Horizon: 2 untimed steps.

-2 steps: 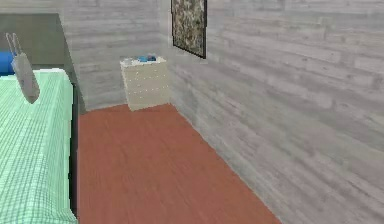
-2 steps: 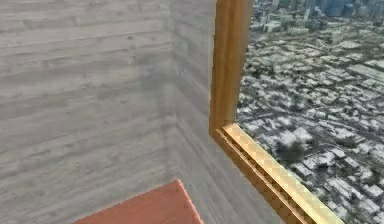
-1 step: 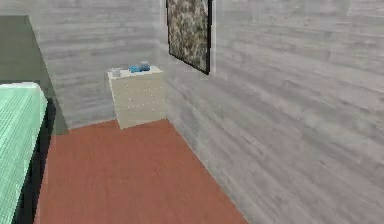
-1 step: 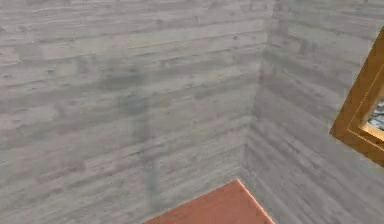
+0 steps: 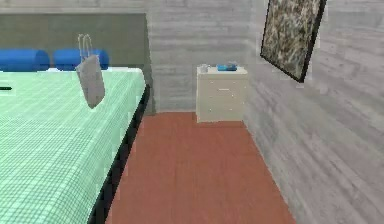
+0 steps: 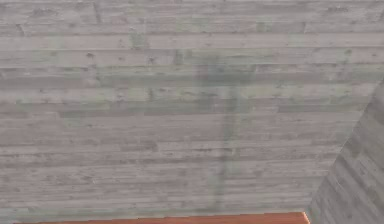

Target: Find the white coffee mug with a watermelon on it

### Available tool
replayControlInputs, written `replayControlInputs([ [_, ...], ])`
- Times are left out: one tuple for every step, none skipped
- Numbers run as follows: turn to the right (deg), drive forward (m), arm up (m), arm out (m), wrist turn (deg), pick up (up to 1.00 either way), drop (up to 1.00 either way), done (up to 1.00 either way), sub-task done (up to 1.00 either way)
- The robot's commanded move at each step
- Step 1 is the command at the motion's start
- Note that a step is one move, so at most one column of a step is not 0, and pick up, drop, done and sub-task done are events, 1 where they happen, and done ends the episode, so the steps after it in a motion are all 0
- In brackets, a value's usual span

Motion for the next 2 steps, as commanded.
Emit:
replayControlInputs([
  [0.0,1.00,0.00,0.00,0.0,0.00,0.00,0.00,0.00],
  [-3.0,0.00,0.00,0.00,0.0,0.00,0.00,0.00,0.00],
])
